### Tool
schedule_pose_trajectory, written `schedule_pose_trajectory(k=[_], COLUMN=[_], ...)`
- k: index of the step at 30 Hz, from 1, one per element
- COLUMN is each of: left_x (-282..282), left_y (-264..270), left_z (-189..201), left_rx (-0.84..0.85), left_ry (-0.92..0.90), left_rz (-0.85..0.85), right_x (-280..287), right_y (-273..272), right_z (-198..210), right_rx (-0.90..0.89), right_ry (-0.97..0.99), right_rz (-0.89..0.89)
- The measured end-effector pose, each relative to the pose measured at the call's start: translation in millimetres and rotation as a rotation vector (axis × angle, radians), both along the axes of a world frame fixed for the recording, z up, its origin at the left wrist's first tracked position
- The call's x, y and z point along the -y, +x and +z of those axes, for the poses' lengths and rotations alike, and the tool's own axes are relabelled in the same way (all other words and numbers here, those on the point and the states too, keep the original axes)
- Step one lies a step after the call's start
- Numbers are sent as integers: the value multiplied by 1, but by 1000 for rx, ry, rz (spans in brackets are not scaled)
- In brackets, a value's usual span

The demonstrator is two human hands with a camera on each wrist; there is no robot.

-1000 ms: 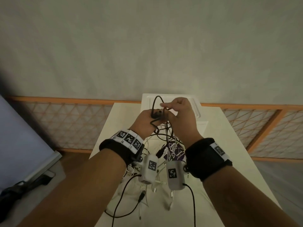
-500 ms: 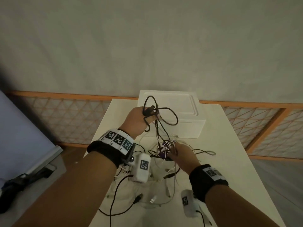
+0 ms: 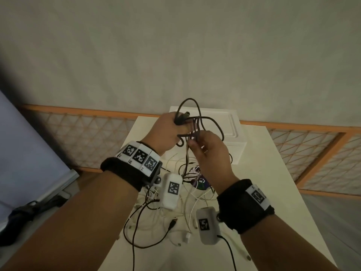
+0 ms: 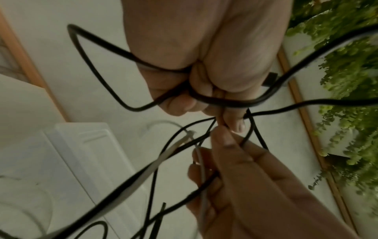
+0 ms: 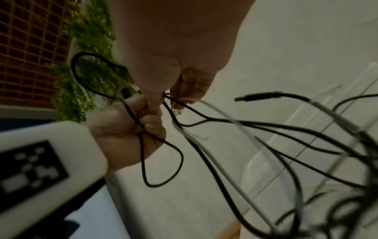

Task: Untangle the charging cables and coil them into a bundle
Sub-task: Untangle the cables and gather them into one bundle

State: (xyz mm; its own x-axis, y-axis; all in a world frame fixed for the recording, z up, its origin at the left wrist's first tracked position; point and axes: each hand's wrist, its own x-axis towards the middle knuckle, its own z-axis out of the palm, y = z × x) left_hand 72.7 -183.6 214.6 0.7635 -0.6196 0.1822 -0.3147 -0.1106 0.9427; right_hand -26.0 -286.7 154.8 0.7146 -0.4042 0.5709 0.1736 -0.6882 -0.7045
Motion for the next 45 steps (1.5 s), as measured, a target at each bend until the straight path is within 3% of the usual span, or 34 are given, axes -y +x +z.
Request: schedule_pose_trajectory(k=[8,13,18,24,27,30,32,34,36,38,39,41,42,45], left_x=[-16,-17,-17,-31,-31,-30,-27,-27,-27,-28,-28,-28,-28,-25], left_y=[-3,-4,-4,3,0,-5,-9,-6,-2,1,3,1,0,-2], left_z=[-11,-12,-12,5,10,12,12,13,18,26,27,27,24,15], left_rx=[-171,-139,-179,-410,-304,5,147,25,-249,-398,-406,-359,-334,-328], left_ry=[36,28,71,-177,0,333,361,204,-6,-99,-96,-35,-4,14], left_rz=[-42,33,68,-137,-266,-287,-214,-79,22,65,61,32,19,17], right_x=[12,2,7,11,4,0,1,-1,-1,4,7,13,15,17], right_y=[-9,-14,-9,-14,-14,-14,-13,-16,-22,-28,-32,-35,-36,-35], right_z=[23,43,38,15,9,10,6,-2,-25,-61,-75,-85,-76,-40], right_rx=[75,152,64,0,-6,-4,-1,17,-20,-266,-439,-577,-547,-291], right_ry=[232,176,219,174,251,296,295,218,-63,-427,-506,-409,-232,568], right_rz=[79,150,123,80,53,36,45,79,138,263,344,429,415,478])
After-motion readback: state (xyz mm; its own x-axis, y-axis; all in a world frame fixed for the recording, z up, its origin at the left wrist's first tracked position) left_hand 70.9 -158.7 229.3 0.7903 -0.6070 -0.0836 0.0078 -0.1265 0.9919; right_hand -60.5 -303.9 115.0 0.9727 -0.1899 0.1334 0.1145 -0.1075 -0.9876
